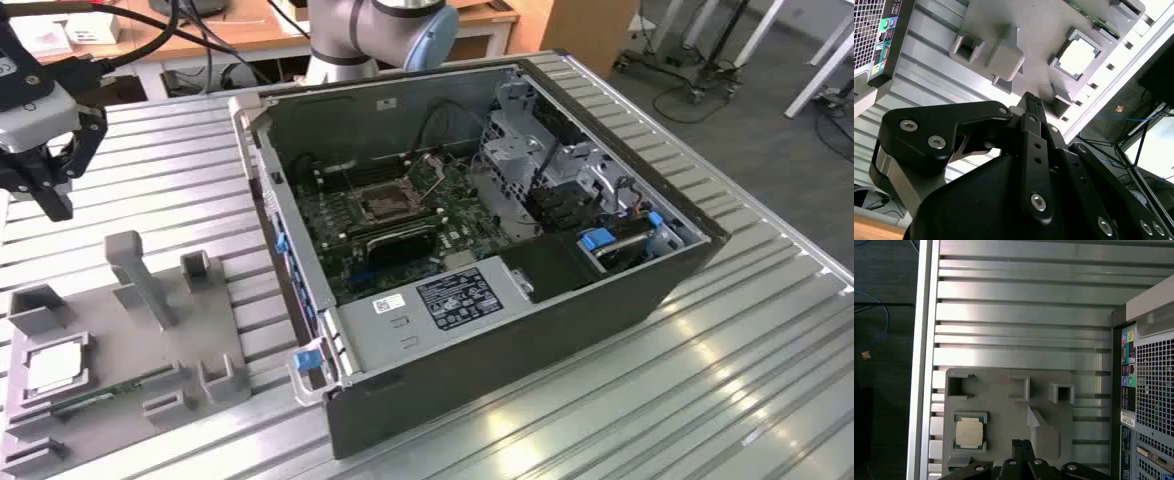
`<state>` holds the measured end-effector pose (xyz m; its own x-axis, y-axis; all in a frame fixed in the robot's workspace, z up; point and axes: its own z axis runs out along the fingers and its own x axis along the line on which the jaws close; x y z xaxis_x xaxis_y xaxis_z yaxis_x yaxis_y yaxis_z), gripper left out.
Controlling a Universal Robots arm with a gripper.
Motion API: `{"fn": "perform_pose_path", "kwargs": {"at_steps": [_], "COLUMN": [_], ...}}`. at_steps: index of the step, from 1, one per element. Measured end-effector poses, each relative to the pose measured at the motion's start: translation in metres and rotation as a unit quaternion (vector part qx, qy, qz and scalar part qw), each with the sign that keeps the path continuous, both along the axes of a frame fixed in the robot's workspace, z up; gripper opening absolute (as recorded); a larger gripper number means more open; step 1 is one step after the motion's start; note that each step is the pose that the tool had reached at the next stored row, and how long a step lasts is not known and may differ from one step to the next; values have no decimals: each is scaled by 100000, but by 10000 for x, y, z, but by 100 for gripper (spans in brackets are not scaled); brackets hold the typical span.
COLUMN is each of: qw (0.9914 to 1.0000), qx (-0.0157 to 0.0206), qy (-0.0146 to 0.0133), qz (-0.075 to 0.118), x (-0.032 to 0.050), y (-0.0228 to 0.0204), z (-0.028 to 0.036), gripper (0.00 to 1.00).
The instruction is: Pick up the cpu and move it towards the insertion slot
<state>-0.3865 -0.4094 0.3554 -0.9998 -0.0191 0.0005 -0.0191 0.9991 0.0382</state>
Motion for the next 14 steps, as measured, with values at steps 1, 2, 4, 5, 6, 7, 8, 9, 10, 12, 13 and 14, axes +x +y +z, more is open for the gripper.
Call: {"fn": "perform_pose_path", "kwargs": {"at_steps": [1, 2, 4, 5, 6, 7, 8, 9, 10, 12, 13, 14], "qw": [100000, 100000, 100000, 100000, 100000, 100000, 100000, 100000, 100000, 100000, 100000, 100000], "qx": [0, -1, 0, 0, 0, 0, 1, 0, -1, -2, -8, -2], "qy": [0, -1, 1, -1, -1, -2, 0, -1, 0, 2, 10, 3], "qz": [-1, 0, -1, 0, 0, 0, 0, 2, -1, -2, -3, -6], "x": [0, 0, 0, 0, 0, 0, 0, 0, 0, -1, -6, -15], "y": [0, 0, 0, 0, 0, 0, 0, 0, 0, 0, 0, 0], "z": [0, 0, 0, 0, 0, 0, 0, 0, 0, 0, 1, 0], "gripper": [11, 11, 11, 11, 11, 11, 11, 11, 11, 11, 11, 11]}}
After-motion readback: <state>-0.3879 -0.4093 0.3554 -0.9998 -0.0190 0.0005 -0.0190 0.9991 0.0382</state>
